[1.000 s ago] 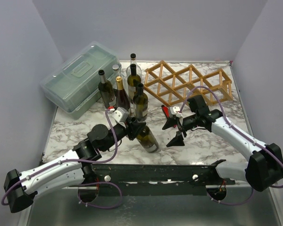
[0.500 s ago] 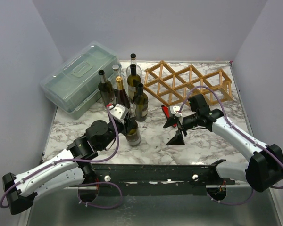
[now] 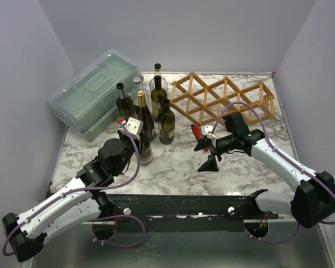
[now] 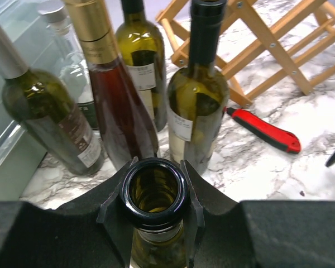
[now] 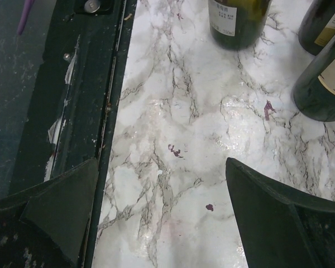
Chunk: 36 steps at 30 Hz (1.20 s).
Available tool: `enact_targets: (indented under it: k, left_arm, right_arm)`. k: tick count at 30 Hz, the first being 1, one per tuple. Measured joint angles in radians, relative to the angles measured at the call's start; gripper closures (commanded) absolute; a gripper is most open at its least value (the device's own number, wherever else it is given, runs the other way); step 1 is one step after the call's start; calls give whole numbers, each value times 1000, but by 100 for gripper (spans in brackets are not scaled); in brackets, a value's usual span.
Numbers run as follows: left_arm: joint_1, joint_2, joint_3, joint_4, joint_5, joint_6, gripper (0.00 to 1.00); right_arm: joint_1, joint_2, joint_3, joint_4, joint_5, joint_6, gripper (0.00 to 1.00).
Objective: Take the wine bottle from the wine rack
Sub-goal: Place the wine bottle at the center of the board.
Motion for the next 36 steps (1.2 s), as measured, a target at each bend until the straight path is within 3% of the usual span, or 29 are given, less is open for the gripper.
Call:
enact_targets:
  k: [20, 36]
  left_arm:
    - [213, 1, 8, -31, -11, -7, 100]
    - [453, 91, 62, -29, 101, -103, 100]
  right_arm:
    - [0, 0, 0, 0, 4, -1, 1]
    - [0, 0, 0, 0, 8, -4, 1]
